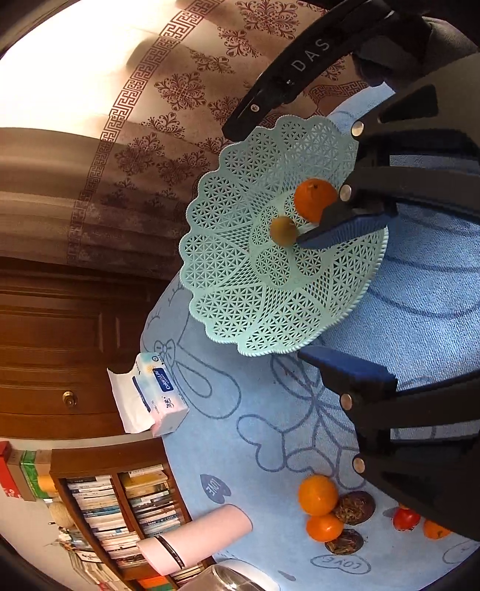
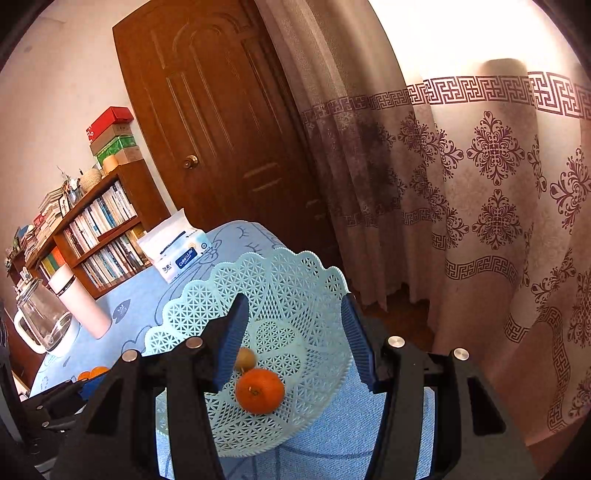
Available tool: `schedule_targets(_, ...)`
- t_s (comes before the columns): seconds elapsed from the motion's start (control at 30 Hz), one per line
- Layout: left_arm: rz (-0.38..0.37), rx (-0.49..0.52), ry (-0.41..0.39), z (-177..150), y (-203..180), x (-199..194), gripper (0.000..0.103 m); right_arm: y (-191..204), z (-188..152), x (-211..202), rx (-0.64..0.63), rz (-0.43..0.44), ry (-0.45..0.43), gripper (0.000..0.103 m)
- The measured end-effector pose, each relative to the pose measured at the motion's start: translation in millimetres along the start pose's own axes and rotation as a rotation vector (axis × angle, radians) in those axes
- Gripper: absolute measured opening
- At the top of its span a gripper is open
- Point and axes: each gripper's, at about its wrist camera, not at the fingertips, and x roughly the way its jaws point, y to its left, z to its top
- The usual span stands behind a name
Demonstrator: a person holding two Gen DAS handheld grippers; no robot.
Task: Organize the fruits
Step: 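Withdraw both tools from the basket back toward the fruit pile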
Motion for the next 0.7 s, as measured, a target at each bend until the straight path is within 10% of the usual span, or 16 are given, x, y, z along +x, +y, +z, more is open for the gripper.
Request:
schedule_targets(0.23, 0.041, -0.038, -0.044, 3, 16, -14, 0.091, -1, -1, -2, 0.006, 0.007, -0.016, 0.064)
schedule_targets(0.7, 0.165, -0.145, -0.123, 5, 76, -53, 0.095, 9, -2, -14, -0.046, 0.034, -0.082, 0.071)
